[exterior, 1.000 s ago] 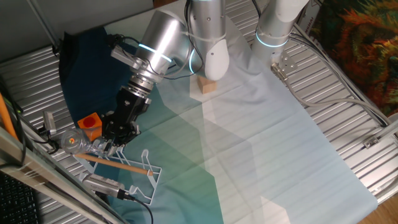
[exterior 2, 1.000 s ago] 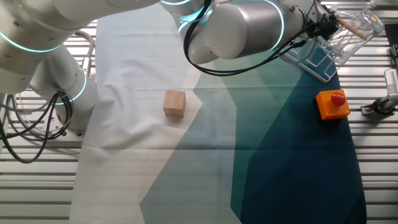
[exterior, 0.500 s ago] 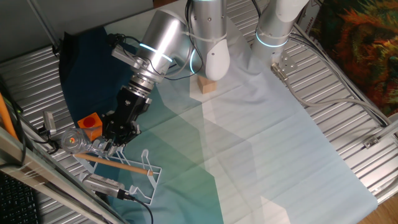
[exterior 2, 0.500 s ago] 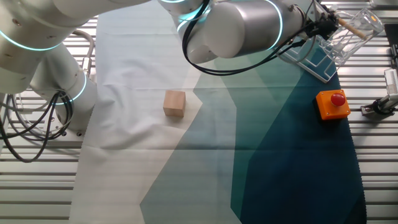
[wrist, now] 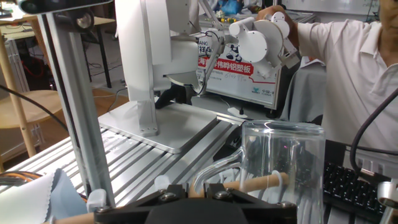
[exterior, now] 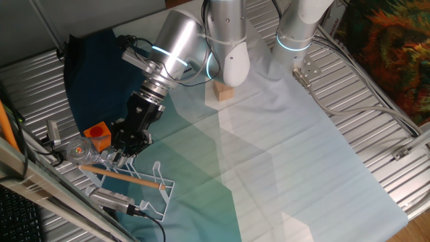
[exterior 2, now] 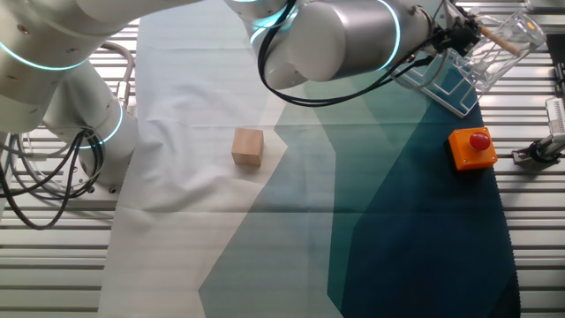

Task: Put the cup on the cup rack

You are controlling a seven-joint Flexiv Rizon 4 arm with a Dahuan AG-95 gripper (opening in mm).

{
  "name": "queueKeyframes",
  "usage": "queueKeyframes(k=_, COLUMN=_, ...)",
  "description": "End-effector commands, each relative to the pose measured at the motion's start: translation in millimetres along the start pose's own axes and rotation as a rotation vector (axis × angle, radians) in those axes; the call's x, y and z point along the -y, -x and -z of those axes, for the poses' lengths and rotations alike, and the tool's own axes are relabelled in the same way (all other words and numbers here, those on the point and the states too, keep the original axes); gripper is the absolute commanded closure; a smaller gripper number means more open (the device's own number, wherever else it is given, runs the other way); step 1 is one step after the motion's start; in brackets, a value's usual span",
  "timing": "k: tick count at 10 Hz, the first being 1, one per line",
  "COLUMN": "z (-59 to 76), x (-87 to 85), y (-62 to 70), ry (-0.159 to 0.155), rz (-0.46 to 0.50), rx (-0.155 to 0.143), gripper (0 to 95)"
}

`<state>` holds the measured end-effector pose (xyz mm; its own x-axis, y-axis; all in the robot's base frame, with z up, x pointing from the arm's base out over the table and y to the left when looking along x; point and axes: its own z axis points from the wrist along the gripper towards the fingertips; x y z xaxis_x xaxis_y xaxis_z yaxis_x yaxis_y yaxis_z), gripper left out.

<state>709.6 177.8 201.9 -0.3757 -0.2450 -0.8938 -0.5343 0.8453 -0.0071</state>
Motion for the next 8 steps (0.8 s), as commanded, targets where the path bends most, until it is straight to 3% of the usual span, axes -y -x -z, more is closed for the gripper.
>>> queueKeyframes(k=1, z=-5.1, x=0.2, y=-2.9, ry=-0.006, rz=0.002, rx=0.003, gripper=76.0)
queueKeyframes(k=5, z=-5.4, x=0.2, y=-3.2, ry=-0.014, rz=0.018, rx=-0.007, gripper=76.0)
queueKeyframes(k=7, z=-5.4, x=0.2, y=-3.2, ry=-0.027, rz=0.034, rx=-0.032, gripper=76.0)
queueKeyframes(k=8, z=-5.3, x=0.2, y=-3.2, ry=-0.030, rz=0.039, rx=-0.040, gripper=57.0)
